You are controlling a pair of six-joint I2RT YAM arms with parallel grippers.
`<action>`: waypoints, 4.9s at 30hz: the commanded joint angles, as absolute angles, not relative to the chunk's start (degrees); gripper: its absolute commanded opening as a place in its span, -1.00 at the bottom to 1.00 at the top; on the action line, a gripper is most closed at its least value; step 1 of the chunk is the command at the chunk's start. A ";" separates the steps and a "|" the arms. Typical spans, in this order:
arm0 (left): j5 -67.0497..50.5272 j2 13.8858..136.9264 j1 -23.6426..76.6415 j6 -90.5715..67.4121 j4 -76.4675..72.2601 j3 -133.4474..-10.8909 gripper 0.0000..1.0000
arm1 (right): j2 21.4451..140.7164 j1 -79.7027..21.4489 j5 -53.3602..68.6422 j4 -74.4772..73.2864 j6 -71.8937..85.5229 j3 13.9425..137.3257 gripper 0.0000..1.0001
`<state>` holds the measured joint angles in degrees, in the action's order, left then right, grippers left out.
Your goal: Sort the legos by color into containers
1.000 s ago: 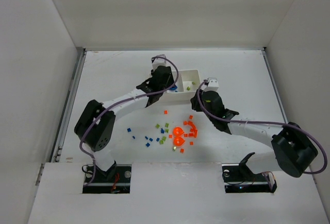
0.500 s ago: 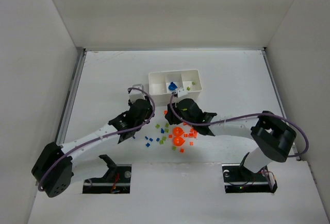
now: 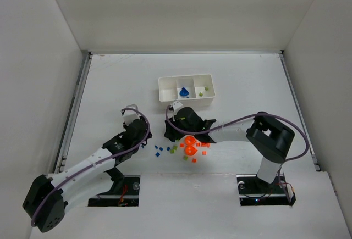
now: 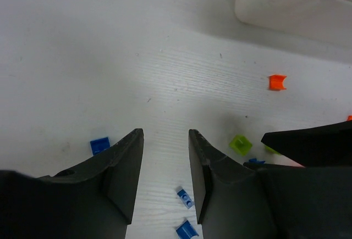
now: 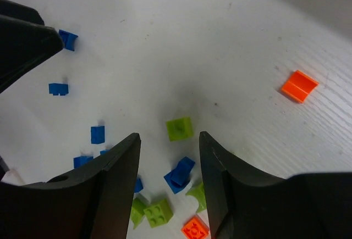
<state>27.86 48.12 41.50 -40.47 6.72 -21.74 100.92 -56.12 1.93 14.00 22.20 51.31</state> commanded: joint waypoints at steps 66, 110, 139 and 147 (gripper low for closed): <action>32.86 55.99 49.52 -58.09 20.74 -21.27 -0.84 | 77.26 -44.87 -22.68 12.66 27.95 39.64 0.07; 21.60 82.30 37.40 -32.69 -17.76 -51.28 -0.20 | 78.12 -60.94 -23.29 11.51 32.34 38.84 -0.13; 31.55 53.00 33.70 -49.92 11.60 -20.39 -0.16 | 101.60 -62.27 -29.26 9.32 35.33 51.15 -0.11; 31.55 53.43 33.88 -50.45 12.39 -19.78 -0.20 | 104.85 -62.27 -29.62 7.38 34.98 53.53 -0.24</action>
<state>30.26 52.82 34.02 -49.25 11.18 -20.51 103.37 -62.59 -28.38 8.93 34.54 51.77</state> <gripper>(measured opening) 0.403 0.417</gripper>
